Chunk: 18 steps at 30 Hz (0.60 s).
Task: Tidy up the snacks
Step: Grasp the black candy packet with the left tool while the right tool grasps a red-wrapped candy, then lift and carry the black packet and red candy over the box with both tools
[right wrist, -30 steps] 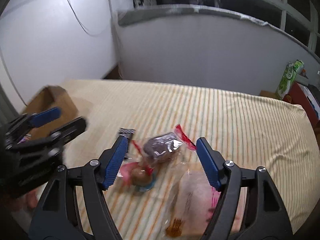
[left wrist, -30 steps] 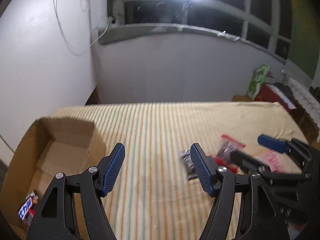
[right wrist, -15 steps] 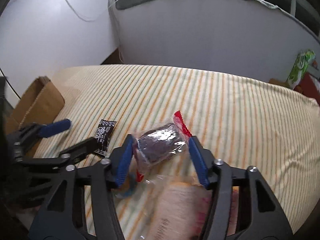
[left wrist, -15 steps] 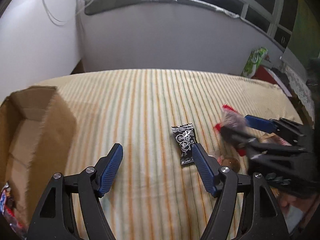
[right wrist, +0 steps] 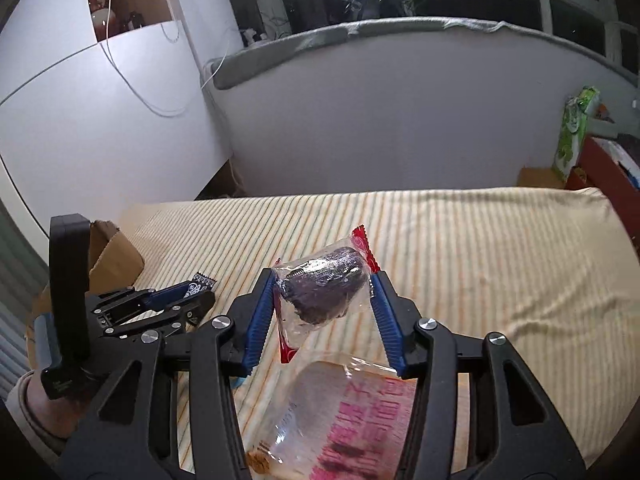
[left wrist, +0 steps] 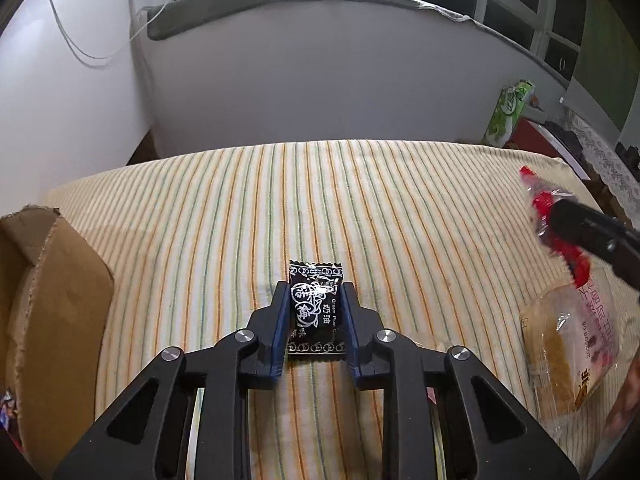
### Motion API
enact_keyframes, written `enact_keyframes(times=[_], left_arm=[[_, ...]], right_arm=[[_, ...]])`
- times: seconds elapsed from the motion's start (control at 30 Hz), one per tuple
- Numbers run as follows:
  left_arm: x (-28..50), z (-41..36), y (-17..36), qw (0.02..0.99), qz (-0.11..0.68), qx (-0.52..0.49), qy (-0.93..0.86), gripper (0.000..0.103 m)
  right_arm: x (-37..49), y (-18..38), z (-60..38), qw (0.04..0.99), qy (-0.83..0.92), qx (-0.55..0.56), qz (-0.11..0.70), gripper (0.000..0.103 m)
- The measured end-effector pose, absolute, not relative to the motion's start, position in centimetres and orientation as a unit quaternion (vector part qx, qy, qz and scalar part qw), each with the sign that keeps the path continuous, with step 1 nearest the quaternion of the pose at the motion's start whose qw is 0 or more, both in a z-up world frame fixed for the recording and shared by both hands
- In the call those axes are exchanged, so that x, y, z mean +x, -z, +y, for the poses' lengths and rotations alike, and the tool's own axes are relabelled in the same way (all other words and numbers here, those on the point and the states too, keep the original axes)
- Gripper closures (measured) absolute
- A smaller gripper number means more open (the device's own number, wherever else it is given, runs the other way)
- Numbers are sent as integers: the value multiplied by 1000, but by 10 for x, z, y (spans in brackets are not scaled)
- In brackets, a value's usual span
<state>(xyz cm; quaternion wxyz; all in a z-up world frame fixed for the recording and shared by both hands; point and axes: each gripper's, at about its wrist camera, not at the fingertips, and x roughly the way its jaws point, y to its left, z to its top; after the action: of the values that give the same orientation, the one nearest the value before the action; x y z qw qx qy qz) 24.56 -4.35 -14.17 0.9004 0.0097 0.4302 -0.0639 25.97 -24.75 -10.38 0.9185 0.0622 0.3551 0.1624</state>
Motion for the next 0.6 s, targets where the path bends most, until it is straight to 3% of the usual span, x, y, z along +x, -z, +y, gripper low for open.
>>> enact_keyframes(times=[0.6], left_arm=[[212, -42, 117, 918, 391, -7, 72, 82]], right_arm=[[208, 102, -252, 926, -133, 58, 349, 53]])
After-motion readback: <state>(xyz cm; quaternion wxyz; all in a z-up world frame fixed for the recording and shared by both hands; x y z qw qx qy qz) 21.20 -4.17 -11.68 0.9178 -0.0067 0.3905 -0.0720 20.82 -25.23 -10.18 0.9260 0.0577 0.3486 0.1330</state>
